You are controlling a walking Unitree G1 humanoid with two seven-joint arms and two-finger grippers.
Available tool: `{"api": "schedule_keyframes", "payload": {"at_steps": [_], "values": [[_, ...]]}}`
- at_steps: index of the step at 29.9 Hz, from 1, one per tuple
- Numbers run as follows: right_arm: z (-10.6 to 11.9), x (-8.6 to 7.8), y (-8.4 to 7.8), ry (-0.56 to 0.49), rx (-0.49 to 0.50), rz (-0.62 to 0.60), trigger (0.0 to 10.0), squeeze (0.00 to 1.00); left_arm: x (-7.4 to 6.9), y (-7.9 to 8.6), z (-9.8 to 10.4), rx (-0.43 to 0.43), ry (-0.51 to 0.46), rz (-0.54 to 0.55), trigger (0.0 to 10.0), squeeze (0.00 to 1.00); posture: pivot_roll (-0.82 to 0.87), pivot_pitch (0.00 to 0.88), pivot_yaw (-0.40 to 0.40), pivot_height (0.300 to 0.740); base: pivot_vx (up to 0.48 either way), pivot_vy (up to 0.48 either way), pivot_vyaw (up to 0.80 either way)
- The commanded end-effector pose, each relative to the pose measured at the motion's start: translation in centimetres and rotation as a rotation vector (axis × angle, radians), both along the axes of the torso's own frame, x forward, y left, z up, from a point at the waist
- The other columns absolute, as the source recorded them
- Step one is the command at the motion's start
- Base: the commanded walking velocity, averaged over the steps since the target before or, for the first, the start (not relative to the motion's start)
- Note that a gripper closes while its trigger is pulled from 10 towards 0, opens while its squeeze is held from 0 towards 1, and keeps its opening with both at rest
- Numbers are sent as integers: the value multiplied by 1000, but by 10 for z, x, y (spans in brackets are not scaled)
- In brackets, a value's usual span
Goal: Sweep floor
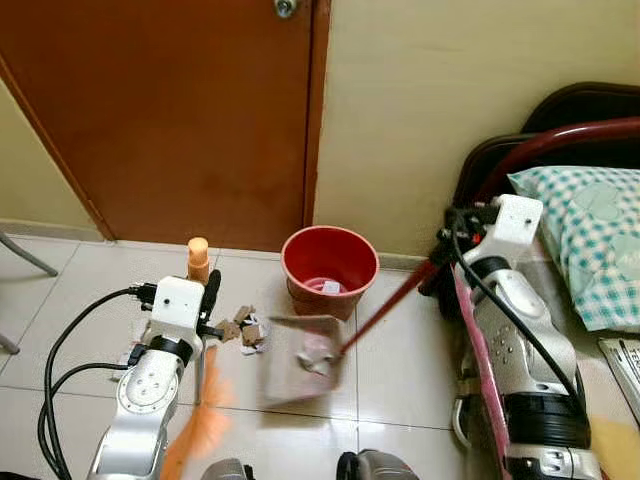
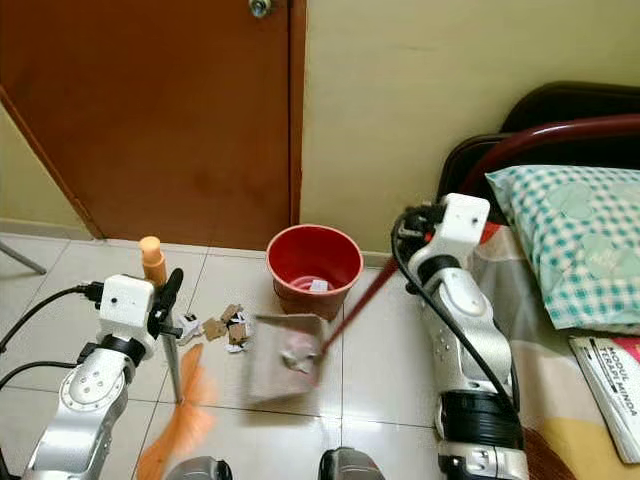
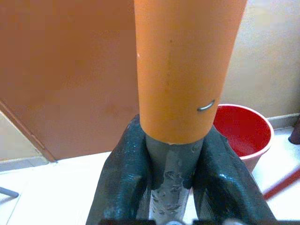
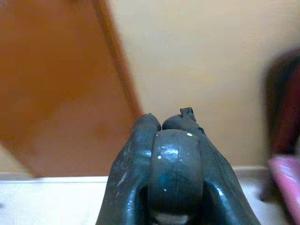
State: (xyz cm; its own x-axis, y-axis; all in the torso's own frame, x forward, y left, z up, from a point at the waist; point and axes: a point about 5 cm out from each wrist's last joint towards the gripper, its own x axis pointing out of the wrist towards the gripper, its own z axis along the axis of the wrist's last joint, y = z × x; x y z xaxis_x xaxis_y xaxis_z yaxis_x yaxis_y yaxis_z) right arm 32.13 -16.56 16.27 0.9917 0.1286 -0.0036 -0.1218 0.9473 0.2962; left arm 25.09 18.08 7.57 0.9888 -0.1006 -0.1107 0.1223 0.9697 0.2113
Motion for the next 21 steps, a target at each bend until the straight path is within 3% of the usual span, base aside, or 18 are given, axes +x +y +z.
{"api": "schedule_keyframes", "payload": {"at_steps": [1, 3, 9, 13, 16, 21], "values": [[27, 2, 7, -90, 56, 62, 10000, 0, -1, 1, -6, -5, 40, 17, 10000, 0, -13, 69, -47, 740, 0, 0, 0], [33, 3, 9, -113, 46, 72, 10000, 0, -1, 0, -7, -10, 40, 17, 10000, 0, -13, 69, -47, 740, 0, 0, 0], [89, 10, 19, -364, -86, 108, 10000, 0, 0, -6, -9, -17, 42, -2, 10000, 0, -23, 72, -47, 740, 0, 0, 0], [118, 12, 25, -482, -105, 116, 10000, 0, 1, -10, -8, -25, 39, -10, 10000, 0, -20, 76, -47, 740, 0, 0, 0], [129, 12, 26, -533, -124, 111, 10000, 0, 1, -10, -7, -28, 38, -12, 10000, 0, -20, 77, -47, 740, 0, 0, 0], [149, 9, 29, -665, -250, 82, 10000, 0, 0, -11, -8, -32, 41, -17, 10000, 0, -20, 83, -47, 740, 0, 0, 0]]}}
